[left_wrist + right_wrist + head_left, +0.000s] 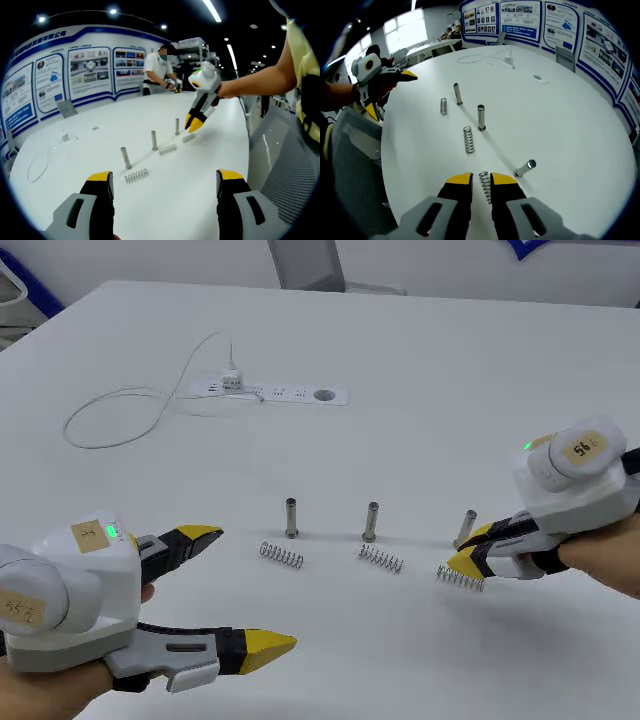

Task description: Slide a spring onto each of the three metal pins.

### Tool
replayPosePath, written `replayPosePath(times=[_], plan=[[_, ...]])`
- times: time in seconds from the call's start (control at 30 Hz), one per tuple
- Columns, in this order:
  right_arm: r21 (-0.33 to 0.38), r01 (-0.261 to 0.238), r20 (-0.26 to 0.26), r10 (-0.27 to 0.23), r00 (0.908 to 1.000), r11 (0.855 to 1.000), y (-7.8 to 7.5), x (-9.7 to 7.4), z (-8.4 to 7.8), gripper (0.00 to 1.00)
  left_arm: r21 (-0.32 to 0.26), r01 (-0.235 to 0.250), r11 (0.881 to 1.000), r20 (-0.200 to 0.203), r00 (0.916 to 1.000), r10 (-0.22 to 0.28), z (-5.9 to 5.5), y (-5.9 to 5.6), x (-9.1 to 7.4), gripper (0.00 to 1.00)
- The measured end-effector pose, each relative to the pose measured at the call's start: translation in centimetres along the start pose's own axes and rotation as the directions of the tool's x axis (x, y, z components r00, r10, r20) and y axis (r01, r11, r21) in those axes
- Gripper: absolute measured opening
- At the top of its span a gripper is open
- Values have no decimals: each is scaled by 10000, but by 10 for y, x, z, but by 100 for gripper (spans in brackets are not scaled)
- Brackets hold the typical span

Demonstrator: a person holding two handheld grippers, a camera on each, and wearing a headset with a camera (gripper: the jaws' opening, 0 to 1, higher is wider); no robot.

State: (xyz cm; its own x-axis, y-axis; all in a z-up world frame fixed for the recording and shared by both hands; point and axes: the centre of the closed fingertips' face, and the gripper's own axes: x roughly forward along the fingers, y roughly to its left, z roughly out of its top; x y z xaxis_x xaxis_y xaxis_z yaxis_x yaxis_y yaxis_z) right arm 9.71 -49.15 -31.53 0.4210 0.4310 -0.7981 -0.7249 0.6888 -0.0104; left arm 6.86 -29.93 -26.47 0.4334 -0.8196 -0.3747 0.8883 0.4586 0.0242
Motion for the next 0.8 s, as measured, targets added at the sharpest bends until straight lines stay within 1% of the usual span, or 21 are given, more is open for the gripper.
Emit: replayPosePath(times=[0.07,0.13,0.2,0.23,0.3,0.37,0.43,0.63,0.8], plan=[[-360,-111,-317,100,9994,9993,2,4,-2,15,2,-33,10000,-16,10000,33,-1,1,-1,86],[-744,-75,-600,30,9982,9972,0,8,-4,15,-12,-55,10000,-23,10000,55,-1,1,-2,86],[-893,-196,-839,121,9964,9958,-4,14,-6,15,-16,-81,10000,-40,10000,81,-2,2,-3,86],[-951,-185,-910,99,9958,9953,-5,15,-7,15,-23,-87,10000,-44,10000,87,-2,2,-3,86],[-1055,-346,-1143,224,9932,9938,-4,18,-9,15,-28,-105,9999,-64,9999,105,-3,2,-3,86],[-1237,-439,-1474,254,9887,9914,-7,22,-13,15,-48,-116,9999,-77,9999,115,-3,2,-4,86],[-1434,-551,-1695,303,9851,9881,-8,25,-15,15,-54,-124,9999,-91,9999,124,-4,2,-4,86],[-1687,-853,-2026,501,9780,9820,-5,30,-16,15,-104,-172,9998,-107,9998,170,-5,3,-5,86],[-1863,-957,-2303,512,9718,9778,-7,33,-19,14,-108,-188,9998,-131,9997,187,-6,4,-6,86]])
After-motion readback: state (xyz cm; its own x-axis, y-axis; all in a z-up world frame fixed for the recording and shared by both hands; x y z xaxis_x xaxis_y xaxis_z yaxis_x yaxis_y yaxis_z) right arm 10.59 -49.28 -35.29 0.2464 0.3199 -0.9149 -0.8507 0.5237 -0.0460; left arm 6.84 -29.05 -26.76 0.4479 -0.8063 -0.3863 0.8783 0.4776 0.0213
